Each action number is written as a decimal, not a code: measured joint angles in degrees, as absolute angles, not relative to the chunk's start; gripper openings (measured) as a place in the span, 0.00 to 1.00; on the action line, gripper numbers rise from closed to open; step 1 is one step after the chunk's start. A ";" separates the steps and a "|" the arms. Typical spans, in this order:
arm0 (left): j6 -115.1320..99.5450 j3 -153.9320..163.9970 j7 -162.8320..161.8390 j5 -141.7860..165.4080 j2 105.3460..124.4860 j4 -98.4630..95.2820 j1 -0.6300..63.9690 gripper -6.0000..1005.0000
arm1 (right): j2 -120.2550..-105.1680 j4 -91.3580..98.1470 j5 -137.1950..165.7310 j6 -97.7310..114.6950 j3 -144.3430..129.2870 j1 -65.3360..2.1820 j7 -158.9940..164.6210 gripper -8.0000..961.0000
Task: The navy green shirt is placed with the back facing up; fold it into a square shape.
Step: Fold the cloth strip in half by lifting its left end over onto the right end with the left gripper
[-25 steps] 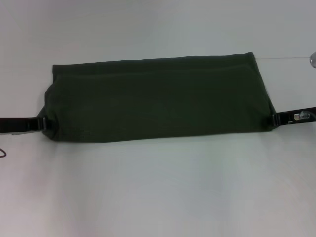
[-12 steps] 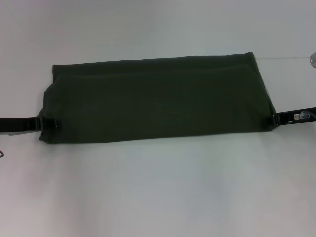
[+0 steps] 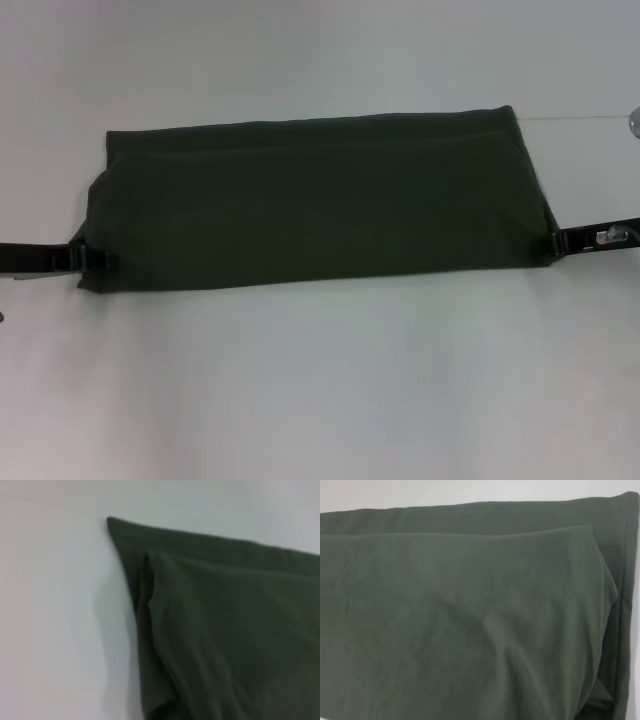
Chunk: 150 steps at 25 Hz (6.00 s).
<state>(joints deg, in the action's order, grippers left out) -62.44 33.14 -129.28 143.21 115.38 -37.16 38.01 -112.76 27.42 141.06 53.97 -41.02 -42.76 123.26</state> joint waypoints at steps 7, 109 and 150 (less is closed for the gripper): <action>-61.93 32.97 -130.26 144.05 115.30 -37.05 38.33 0.32 | -112.78 27.61 141.06 53.99 -40.86 -42.43 123.14 0.03; -95.12 20.61 -132.81 156.14 109.20 -45.88 42.83 0.53 | -108.37 42.16 140.98 84.38 -32.34 -36.67 125.95 0.64; -77.59 26.84 -146.18 149.56 109.07 -44.30 43.19 0.88 | -113.10 36.32 112.87 73.25 -25.34 -34.14 83.89 0.81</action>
